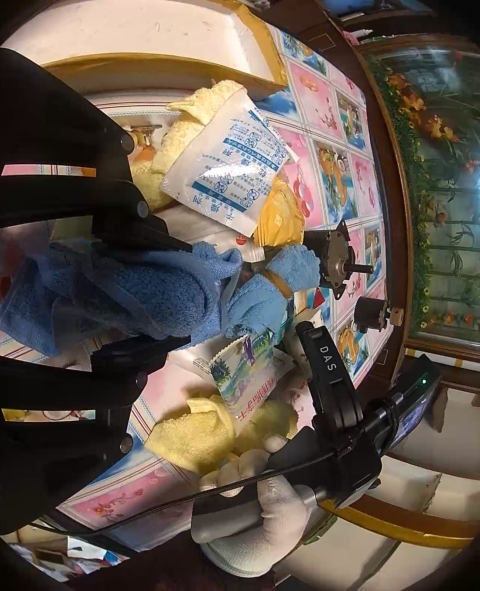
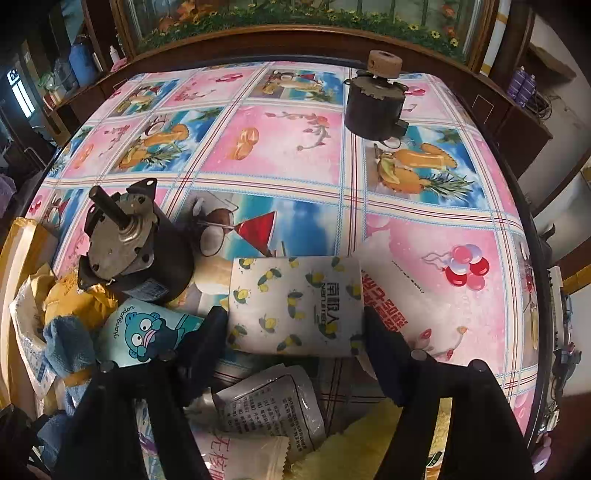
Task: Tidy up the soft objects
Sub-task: 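Grasp the blue towel with the left gripper while the right grasps the lemon-print tissue pack, then carry both items into the yellow-rimmed box and open both grippers, then move both grippers back over the pile of items, then grasp the white packet with blue print with the left gripper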
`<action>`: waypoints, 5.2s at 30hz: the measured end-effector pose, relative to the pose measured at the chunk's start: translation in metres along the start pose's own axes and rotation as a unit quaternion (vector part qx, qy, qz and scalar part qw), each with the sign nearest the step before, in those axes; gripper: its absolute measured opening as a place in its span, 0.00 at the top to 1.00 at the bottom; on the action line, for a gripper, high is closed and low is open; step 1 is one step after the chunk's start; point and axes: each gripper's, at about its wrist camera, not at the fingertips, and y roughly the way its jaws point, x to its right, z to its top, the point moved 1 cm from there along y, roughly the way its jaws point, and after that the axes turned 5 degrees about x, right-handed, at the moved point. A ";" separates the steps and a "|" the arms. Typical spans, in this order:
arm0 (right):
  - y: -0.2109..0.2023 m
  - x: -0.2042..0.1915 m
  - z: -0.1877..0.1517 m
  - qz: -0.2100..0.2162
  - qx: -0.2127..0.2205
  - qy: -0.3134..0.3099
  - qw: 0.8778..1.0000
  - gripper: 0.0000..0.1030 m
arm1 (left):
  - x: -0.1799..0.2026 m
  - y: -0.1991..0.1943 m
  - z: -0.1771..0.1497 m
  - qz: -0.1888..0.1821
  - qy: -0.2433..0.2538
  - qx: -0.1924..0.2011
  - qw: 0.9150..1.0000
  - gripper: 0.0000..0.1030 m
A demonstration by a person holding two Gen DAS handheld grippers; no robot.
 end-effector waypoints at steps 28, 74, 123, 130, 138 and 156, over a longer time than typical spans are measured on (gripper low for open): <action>-0.172 -0.095 -0.009 0.172 0.164 -0.024 0.971 0.35 | -0.112 -0.211 0.019 0.006 -0.140 0.192 0.971 0.62; -0.090 -0.238 -0.015 0.201 0.127 -0.113 0.965 0.28 | -0.295 -0.081 -0.042 0.252 -0.233 0.032 0.939 0.54; -0.093 0.035 -0.145 0.209 0.133 0.180 0.952 0.00 | -0.063 0.010 0.039 -0.022 -0.096 -0.003 0.995 0.92; -0.095 0.037 -0.145 0.203 0.138 0.175 0.954 0.00 | -0.086 -0.003 0.044 -0.045 -0.158 0.009 0.986 0.92; -0.093 0.032 -0.143 0.204 0.137 0.173 0.954 0.00 | -0.078 0.043 0.058 0.029 -0.134 -0.046 0.989 0.54; -0.088 0.065 -0.129 0.191 0.140 0.216 0.947 0.00 | -0.068 0.046 0.056 -0.019 -0.080 -0.038 0.996 0.87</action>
